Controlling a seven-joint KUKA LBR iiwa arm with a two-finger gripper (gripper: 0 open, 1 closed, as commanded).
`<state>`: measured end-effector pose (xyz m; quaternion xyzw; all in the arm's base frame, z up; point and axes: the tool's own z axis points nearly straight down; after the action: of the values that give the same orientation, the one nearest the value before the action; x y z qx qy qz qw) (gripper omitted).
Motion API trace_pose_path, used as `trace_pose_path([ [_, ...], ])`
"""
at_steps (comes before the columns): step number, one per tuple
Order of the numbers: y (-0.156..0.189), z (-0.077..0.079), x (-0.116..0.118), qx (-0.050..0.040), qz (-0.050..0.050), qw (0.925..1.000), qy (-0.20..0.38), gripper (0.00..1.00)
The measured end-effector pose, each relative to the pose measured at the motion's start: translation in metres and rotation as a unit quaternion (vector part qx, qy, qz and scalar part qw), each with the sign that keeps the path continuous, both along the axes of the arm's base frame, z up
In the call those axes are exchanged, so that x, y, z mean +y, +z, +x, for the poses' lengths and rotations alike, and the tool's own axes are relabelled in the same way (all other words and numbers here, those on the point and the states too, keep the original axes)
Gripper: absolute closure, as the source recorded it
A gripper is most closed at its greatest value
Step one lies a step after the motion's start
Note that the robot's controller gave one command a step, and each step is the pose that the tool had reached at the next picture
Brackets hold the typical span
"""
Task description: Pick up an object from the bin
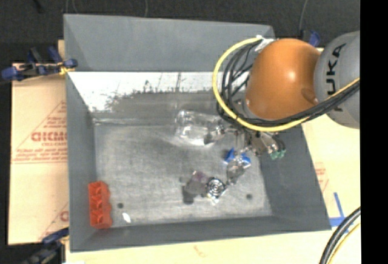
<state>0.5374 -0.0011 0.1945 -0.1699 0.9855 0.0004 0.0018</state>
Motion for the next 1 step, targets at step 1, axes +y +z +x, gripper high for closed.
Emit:
trace_pose_path([
  [1,-0.1215,-0.0403,-0.0030,-0.0036,0.000,0.9983,0.058,0.00],
])
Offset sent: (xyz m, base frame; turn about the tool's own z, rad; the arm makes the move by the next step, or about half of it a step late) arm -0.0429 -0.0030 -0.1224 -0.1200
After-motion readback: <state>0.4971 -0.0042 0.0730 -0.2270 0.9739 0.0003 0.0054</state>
